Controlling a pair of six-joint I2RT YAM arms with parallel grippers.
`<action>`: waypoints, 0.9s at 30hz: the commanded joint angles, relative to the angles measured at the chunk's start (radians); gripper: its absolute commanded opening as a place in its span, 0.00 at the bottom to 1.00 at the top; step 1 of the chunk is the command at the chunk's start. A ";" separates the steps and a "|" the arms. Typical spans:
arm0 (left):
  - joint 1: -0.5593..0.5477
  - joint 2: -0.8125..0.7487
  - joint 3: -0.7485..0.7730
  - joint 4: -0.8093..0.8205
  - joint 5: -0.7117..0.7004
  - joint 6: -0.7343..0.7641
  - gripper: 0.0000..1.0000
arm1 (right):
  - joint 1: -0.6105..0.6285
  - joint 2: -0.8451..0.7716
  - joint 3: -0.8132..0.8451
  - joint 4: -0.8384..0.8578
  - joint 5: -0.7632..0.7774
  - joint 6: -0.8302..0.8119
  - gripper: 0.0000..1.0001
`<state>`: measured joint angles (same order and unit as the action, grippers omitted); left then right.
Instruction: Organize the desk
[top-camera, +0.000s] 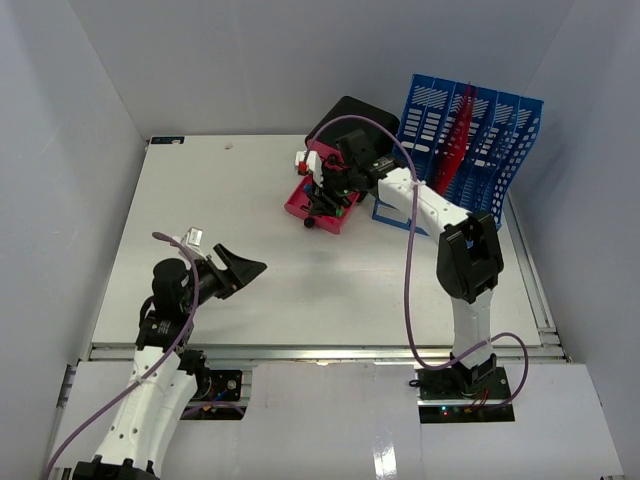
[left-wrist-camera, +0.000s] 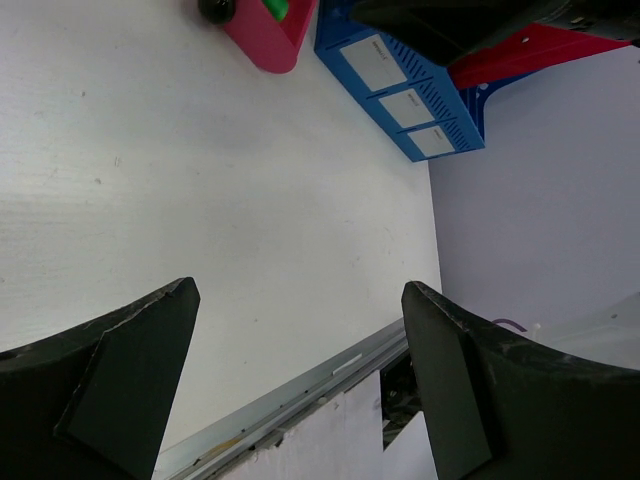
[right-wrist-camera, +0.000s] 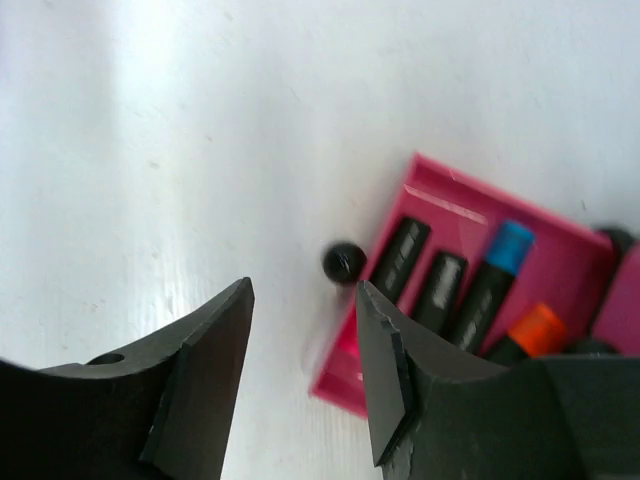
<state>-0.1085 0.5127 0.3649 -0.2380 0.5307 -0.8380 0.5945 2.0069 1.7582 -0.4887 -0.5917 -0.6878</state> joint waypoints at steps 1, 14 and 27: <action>0.000 -0.049 0.071 -0.059 -0.018 0.032 0.93 | 0.057 0.090 0.081 -0.159 -0.134 -0.083 0.47; 0.000 -0.084 0.089 -0.125 -0.044 0.051 0.93 | 0.188 0.173 -0.013 0.113 0.499 0.088 0.31; 0.000 -0.089 0.101 -0.152 -0.058 0.074 0.94 | 0.170 0.303 0.053 0.210 0.839 0.064 0.45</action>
<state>-0.1085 0.4347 0.4278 -0.3684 0.4860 -0.7875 0.7893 2.2672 1.7689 -0.3407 0.1065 -0.6080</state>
